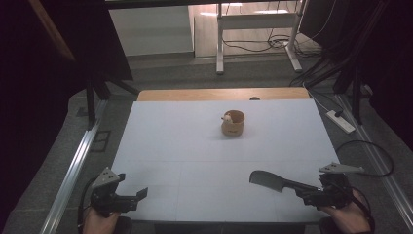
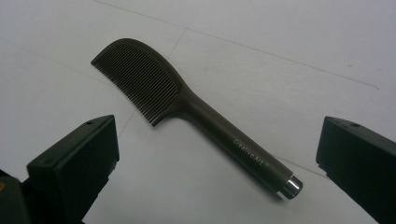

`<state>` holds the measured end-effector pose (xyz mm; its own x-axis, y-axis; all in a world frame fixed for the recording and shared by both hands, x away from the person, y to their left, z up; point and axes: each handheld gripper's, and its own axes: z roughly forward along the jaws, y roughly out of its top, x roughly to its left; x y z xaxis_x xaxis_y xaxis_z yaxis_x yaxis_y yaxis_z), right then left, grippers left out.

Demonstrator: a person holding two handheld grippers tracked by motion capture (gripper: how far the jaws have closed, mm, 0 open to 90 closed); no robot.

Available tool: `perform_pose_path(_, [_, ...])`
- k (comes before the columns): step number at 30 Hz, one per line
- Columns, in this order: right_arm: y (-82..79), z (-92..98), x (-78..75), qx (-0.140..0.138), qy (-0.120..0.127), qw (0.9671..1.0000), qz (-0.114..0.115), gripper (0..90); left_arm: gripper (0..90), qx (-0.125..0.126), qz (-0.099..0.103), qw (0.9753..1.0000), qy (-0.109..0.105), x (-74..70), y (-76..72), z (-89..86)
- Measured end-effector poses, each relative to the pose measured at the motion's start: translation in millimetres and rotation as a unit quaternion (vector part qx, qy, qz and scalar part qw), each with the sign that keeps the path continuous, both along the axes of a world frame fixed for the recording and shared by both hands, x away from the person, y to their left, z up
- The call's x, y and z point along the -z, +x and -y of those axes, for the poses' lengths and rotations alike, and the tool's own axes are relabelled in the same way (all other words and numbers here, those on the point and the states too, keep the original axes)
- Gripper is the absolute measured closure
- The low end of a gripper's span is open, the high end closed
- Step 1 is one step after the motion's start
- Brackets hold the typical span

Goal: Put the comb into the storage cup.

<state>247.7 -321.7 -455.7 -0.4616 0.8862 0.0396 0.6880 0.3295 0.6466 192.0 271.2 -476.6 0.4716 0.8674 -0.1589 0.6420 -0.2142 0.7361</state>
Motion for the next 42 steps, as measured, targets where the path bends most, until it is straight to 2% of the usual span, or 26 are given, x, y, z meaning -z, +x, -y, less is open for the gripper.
perform_pose_path(25, [-0.7,-3.3,0.1,-0.012,-0.01,0.9999,0.003,0.0,0.4,0.002,-0.002,1.0,-0.007,0.2,-0.2,-1.4])
perform_pose_path(42, [1.1,-6.5,-5.6,-0.028,-0.001,0.9995,0.011,0.0,0.7,0.0,-0.004,0.9999,-0.01,0.5,0.4,-2.4])
